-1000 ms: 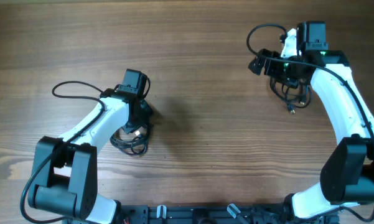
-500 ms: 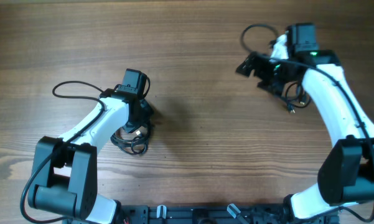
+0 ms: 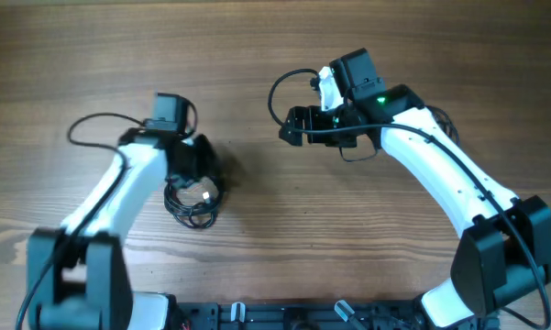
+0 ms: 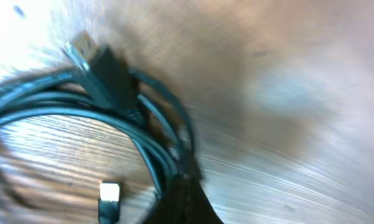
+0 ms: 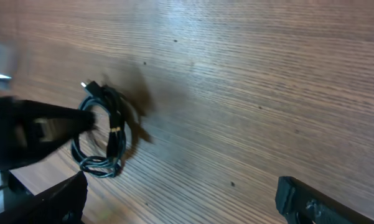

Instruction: Untangle cables

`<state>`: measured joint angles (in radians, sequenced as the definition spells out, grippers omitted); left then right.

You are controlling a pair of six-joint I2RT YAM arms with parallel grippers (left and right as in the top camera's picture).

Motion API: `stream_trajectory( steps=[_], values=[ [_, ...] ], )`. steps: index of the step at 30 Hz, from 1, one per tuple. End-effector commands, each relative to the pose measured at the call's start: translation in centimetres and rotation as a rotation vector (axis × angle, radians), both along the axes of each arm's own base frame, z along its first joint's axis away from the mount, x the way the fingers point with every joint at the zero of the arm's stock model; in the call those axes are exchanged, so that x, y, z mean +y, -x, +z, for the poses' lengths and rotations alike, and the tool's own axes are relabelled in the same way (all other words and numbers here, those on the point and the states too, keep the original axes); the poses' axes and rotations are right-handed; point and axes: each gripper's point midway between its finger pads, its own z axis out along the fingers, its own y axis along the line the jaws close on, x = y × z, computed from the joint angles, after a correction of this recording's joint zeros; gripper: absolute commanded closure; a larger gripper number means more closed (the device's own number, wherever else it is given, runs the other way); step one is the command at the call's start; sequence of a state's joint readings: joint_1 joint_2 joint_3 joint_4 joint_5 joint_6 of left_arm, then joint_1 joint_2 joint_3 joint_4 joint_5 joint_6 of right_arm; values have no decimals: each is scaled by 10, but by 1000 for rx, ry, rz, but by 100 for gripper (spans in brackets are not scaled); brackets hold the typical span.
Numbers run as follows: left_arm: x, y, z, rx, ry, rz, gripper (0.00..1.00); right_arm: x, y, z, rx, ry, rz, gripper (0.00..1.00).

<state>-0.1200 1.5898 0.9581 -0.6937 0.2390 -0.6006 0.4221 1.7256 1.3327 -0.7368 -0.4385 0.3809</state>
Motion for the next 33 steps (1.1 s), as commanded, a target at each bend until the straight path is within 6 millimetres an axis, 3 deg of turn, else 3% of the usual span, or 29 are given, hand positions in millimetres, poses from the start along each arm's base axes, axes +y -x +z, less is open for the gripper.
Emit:
stream_trajectory(
  steps=[1, 5, 9, 13, 18, 23, 28, 30, 33],
  values=[
    [16, -14, 52, -153, 23, 20, 96, 11, 5, 6, -24, -3, 23, 0],
    [83, 7, 37, -32, -194, 263, 96, 32, 12, 10, -71, -16, 94, 0],
    [99, 39, 10, 132, -230, 296, 92, 61, 22, 16, -119, -42, 163, 0],
    [97, 62, -20, 255, -239, 278, 90, 83, 33, 17, -173, -24, 208, 0],
    [86, 61, -46, 257, -176, 271, 91, 97, 46, 13, -195, 14, 246, 0],
    [52, 45, -47, 202, 35, 244, 94, 99, 51, -1, -162, 35, 257, 0],
    [41, 38, -43, 177, 107, 231, 94, 95, 57, -22, -57, 65, 205, 0],
    [40, 38, -43, 177, 110, 231, 94, 101, 67, -22, -8, 22, 229, 0],
    [40, 38, -43, 177, 110, 231, 94, 112, 82, -17, 39, -44, 281, 15]
  ],
)
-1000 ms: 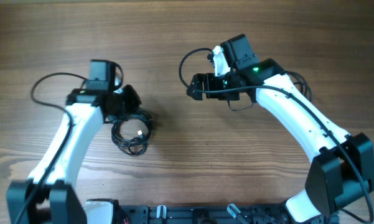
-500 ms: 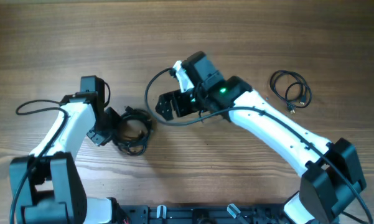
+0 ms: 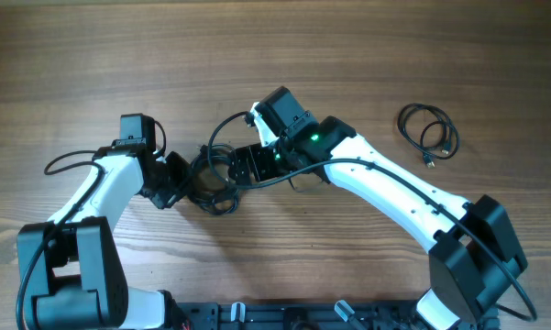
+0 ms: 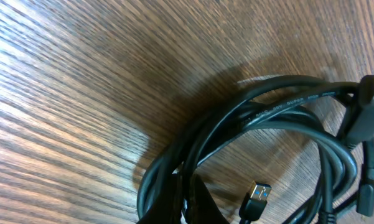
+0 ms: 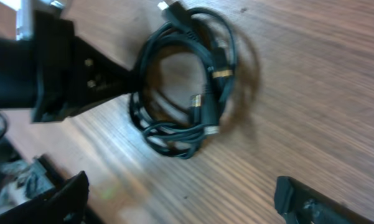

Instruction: Untangle cables

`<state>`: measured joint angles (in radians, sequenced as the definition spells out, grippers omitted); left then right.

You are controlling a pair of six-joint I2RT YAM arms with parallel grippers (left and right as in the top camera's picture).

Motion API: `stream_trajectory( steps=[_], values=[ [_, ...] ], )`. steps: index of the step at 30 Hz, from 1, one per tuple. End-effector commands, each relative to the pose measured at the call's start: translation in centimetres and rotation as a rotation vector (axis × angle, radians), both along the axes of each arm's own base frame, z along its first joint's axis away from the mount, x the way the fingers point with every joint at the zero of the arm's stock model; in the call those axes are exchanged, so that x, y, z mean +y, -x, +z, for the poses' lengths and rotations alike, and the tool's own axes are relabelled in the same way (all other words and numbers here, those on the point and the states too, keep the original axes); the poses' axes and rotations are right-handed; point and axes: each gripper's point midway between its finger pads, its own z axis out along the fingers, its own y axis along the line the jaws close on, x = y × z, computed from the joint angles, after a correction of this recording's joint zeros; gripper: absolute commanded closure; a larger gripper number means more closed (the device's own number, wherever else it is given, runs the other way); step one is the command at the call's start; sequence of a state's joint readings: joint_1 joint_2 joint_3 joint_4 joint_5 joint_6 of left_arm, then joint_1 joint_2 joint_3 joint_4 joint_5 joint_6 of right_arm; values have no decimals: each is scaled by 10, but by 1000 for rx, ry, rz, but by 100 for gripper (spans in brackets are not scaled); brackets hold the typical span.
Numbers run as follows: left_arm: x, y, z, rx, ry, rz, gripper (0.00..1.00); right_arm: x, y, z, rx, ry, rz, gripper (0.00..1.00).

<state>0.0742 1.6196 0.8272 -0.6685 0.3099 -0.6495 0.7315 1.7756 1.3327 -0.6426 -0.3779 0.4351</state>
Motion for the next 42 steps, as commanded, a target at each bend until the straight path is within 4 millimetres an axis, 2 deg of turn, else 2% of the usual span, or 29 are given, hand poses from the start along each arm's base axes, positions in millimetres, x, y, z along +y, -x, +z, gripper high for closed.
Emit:
stream_trajectory(
  steps=[1, 5, 8, 10, 16, 24, 27, 32, 38, 42],
  values=[
    [-6, 5, -4, 22, 37, 5, 94, 13, 19, -3, 88, -47, 42, 22],
    [-6, 5, -4, 22, 38, 5, 96, 21, 30, -6, 124, -18, -22, 49],
    [-11, 5, -2, 19, 66, -8, 96, 25, 36, -15, 125, 35, -97, 55],
    [-26, 4, 5, -21, 154, -89, 96, 30, 43, -25, 133, 71, -125, 58],
    [-46, 3, 17, -115, 264, -256, 96, 37, 46, -58, 195, 107, -151, 60],
    [-47, 3, 17, -119, 267, -264, 96, 46, 42, -76, 202, 98, -140, 60],
    [-47, 4, 17, -116, 268, -263, 96, 45, 46, -89, 249, 116, -163, 60],
    [-43, 3, 15, -115, 242, -263, 93, 47, 51, -95, 280, 115, -151, 61],
    [-37, -2, 11, -130, 199, -263, 92, 41, 41, -99, 222, 144, -166, 71],
    [-37, -7, 12, -152, 195, -265, 92, 40, 40, -99, 224, 147, -168, 71]
  ],
)
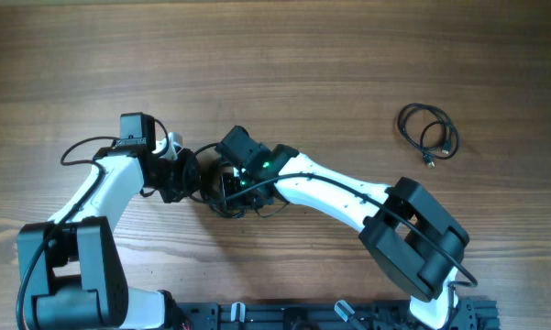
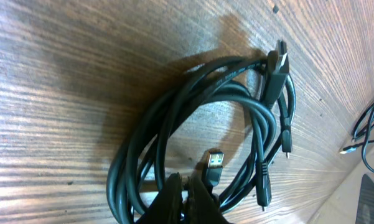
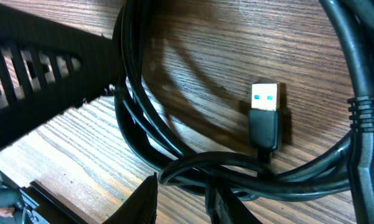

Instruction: Untangle cables

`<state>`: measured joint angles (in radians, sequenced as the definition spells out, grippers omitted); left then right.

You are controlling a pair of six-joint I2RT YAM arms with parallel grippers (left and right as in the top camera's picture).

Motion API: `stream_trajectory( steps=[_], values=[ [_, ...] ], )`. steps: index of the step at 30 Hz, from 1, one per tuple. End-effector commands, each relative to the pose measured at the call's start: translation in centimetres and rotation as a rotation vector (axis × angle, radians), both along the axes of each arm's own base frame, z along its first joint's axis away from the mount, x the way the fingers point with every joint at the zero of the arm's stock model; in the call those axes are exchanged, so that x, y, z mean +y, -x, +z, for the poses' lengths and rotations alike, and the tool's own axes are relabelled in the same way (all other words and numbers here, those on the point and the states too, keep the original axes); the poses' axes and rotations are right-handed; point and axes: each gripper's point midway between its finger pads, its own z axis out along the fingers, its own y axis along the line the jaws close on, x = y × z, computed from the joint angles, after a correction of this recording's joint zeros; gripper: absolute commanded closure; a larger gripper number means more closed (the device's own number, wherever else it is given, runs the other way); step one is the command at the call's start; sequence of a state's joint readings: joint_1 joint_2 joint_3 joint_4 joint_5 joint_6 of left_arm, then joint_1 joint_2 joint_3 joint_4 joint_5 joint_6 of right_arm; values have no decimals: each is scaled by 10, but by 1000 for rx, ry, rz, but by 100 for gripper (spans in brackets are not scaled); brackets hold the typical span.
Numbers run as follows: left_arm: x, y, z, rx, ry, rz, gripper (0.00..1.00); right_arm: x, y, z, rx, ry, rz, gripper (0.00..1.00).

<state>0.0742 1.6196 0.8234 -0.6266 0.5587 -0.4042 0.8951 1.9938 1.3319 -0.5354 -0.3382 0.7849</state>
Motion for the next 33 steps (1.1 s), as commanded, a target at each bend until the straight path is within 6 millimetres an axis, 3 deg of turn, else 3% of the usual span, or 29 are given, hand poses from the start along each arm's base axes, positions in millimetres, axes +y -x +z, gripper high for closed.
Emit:
stream_trajectory(
  steps=[1, 8, 12, 15, 19, 25, 33],
  values=[
    [2, 0, -6, -6, -13, -11, 92, -9, -4, -16, -5, 51, -12, 70],
    [1, -2, -5, -5, -10, 1, 92, -31, -2, -19, 81, 77, -3, 71],
    [2, -5, -5, -20, -11, 1, 91, -20, 22, -2, 195, -82, 155, 61],
    [2, -6, -5, -15, -7, 18, 90, -26, 22, -6, 190, -42, 143, 62],
    [-1, -6, -3, -12, 8, 18, 91, -33, 7, -14, 120, 18, 105, 69],
    [-13, -1, -4, -7, -1, -27, 92, -45, -19, -22, 3, 109, 32, 68],
    [-13, 16, -18, 54, -146, -76, 96, -48, -64, -16, -94, 52, -49, 68]
  ],
)
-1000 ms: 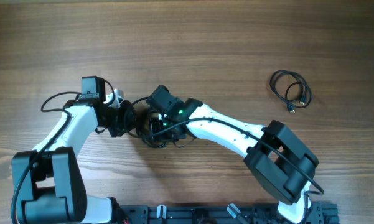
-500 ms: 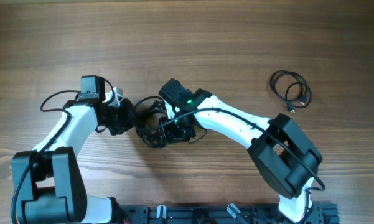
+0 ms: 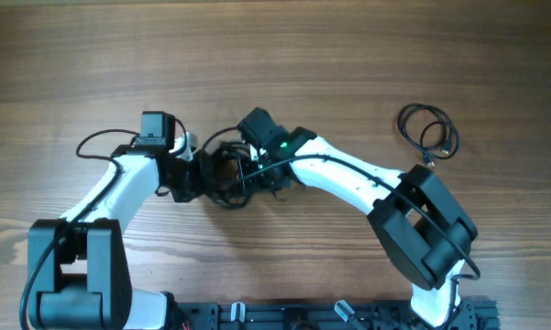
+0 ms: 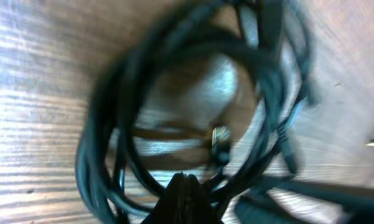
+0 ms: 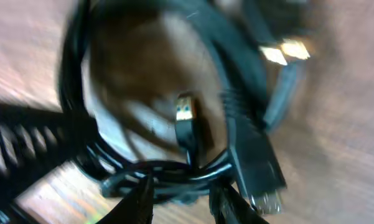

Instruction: Untangle cables

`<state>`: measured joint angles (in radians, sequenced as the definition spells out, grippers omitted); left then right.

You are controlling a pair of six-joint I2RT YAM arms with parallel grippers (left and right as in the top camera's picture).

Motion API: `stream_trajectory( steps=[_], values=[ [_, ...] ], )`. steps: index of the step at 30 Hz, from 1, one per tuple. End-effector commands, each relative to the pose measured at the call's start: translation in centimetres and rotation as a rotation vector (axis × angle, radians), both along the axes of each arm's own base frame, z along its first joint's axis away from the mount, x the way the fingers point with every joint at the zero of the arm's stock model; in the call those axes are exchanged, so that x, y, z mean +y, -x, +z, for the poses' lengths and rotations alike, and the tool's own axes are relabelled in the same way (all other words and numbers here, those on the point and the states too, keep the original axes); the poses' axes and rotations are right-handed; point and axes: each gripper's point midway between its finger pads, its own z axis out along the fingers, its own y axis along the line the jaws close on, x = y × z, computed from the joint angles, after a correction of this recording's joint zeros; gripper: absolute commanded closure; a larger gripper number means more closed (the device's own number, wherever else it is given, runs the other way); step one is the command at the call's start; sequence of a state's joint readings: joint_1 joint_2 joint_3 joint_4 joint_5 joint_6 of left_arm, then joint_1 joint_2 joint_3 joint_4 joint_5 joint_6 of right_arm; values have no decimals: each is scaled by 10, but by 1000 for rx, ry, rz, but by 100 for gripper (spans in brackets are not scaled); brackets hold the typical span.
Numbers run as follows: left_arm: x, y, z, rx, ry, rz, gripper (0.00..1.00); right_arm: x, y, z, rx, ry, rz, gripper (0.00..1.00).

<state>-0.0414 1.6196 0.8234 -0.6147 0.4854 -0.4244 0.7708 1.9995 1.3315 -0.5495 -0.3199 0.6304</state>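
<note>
A tangled bundle of dark cables (image 3: 229, 200) lies left of the table's middle, between my two grippers. My left gripper (image 3: 200, 174) reaches in from the left. In the left wrist view its fingers (image 4: 185, 180) are pressed together on strands at the bundle's (image 4: 112, 124) near edge, and a small USB plug (image 4: 221, 134) lies inside the loop. My right gripper (image 3: 253, 179) comes in from the right, with its two fingers (image 5: 183, 190) clamped round several strands. A gold-tipped plug (image 5: 185, 115) and a large dark connector (image 5: 255, 168) show just beyond them. Both wrist views are blurred.
A second, smaller coiled black cable (image 3: 428, 131) lies apart at the right side of the wooden table (image 3: 348, 55). My right arm stretches across the middle of the table, and my left arm's own lead loops at the left.
Both grippers and the bundle between them have shifted a little to the right and towards the far side. The loop looks more spread out, and both wrist views are now blurred.
At first my left gripper held the bundle at the left while my right gripper was open and far off. Then my right gripper hovered open over the bundle. Later its fingers had narrowed around strands, and now both grippers hold the bundle, displaced slightly.
</note>
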Motion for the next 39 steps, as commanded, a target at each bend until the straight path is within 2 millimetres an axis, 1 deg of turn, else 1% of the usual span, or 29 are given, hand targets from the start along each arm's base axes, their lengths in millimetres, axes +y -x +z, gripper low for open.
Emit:
stream_trajectory(
  steps=[1, 3, 5, 7, 10, 11, 12, 16, 18, 20, 21, 23, 24, 25, 30, 33, 37, 39],
  values=[
    [11, 13, -13, 68, -92, 25, 96, -13, -25, -10, -33, 16, -66, 68],
    [12, 16, -14, 82, -94, 26, 96, -18, -31, -9, -39, 9, -74, 67],
    [12, 17, -14, 86, -95, 26, 95, -17, -26, -8, -8, -7, -61, 61],
    [12, 17, -14, 85, -95, 26, 95, -4, -6, 0, 40, -104, 88, 59],
    [12, 14, -14, 75, -94, 27, 94, 12, 25, 14, 117, -236, 253, 45],
    [12, 13, -13, 69, -93, 28, 94, 14, 35, 17, 140, -258, 288, 43],
    [12, 11, -13, 61, -93, 28, 94, 14, 43, 16, 167, -250, 296, 42],
    [12, 10, -13, 60, -93, 29, 94, 20, 60, 15, 190, -234, 328, 41],
    [12, 10, -13, 59, -93, 30, 96, 26, 66, 15, 189, -232, 342, 44],
    [14, 10, -12, 86, -75, 85, 96, 30, 67, 13, 179, -222, 331, 51],
    [10, 10, -9, 92, -27, 97, 96, 32, 64, 11, 163, -216, 320, 51],
    [2, 4, 4, 89, 116, 122, 96, 33, 58, 10, 131, -211, 316, 51],
    [4, 2, 7, 83, 138, 135, 96, 32, 56, 9, 120, -205, 312, 50],
    [10, -1, 8, 79, 145, 159, 96, 33, 54, 9, 110, -203, 310, 50],
    [30, -5, 7, 75, 131, 218, 95, 33, 51, 8, 97, -200, 306, 50],
    [42, -3, -3, 80, 38, 226, 94, 31, 45, 4, 71, -170, 289, 50],
    [41, 2, -8, 94, 30, 225, 94, 31, 42, 4, 59, -163, 280, 50],
    [41, 6, -15, 95, 30, 226, 94, 29, 39, 1, 52, -140, 255, 50]
  ],
)
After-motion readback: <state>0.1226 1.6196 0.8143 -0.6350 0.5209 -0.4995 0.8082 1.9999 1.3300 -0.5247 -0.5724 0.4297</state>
